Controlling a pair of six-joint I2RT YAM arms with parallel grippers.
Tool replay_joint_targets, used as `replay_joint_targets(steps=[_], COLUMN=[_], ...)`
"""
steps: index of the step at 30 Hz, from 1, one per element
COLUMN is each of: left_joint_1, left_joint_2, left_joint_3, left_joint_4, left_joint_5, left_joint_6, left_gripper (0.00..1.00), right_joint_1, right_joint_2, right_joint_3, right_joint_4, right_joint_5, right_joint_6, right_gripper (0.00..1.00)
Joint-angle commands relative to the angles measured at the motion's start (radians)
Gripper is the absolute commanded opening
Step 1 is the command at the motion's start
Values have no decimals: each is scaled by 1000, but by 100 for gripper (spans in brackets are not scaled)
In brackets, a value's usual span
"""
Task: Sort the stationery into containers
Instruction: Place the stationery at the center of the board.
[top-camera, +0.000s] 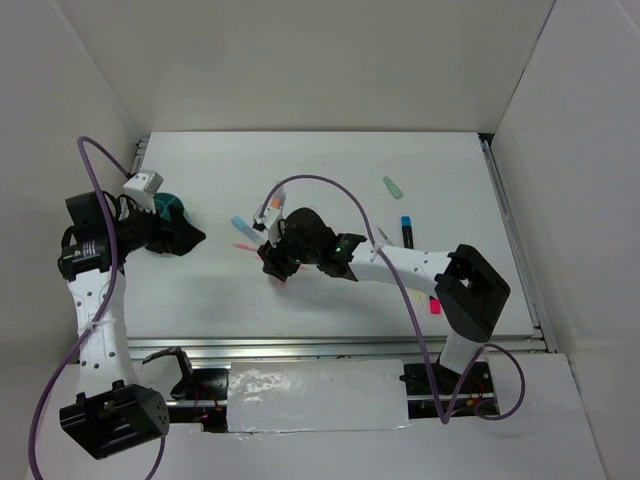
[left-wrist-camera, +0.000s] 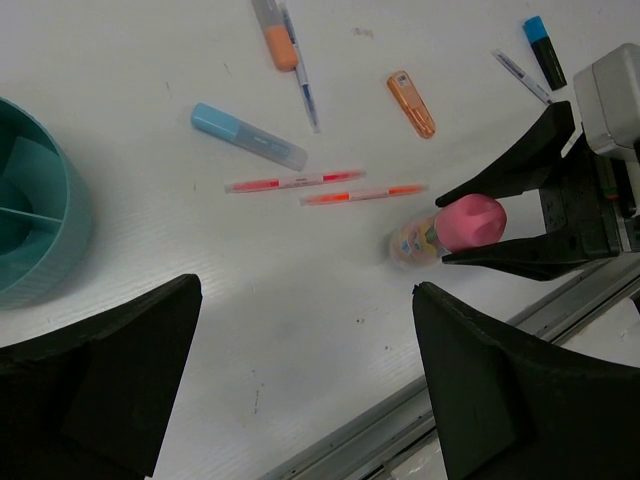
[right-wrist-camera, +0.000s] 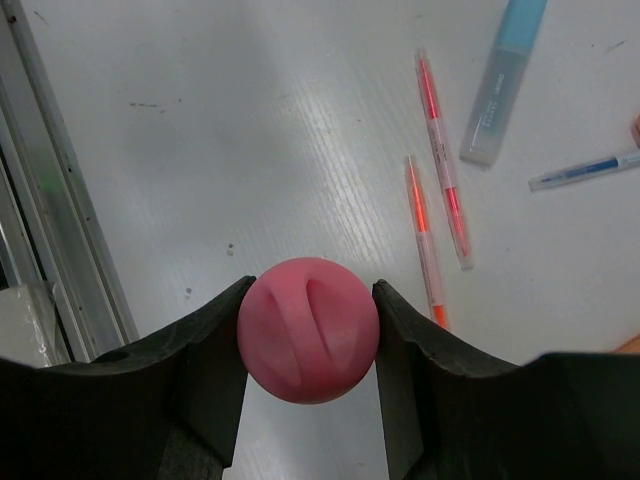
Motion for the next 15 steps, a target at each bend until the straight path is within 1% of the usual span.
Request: replay_joint_targets(steps=[1, 6, 9, 11, 14, 15], left_joint_1=[7, 5, 7, 5, 7, 5], left_joint_2=[-14, -14, -11, -6, 0, 0], left_joint_3=[-14, -23, -31, -32, -40, -45], left_joint_4=[43, 52, 55, 60, 72, 77], left_joint_5=[33, 25, 24, 30, 33, 34], left_joint_6=[-7, -4, 1, -1, -7, -7], left_gripper=[99, 99, 99, 99, 99, 99], right_joint_1=[4, 3, 4, 6, 9, 6], right_joint_2=[20, 52, 69, 73, 79, 81], right_joint_3=[-6, -18, -27, -37, -43, -43], right_joint_4=[117, 155, 165, 177, 177, 174], right_joint_5=[6, 52, 71, 82, 85, 85], right_joint_6=[27, 1, -9, -19, -25, -20], right_gripper=[20, 22, 25, 28, 37, 48])
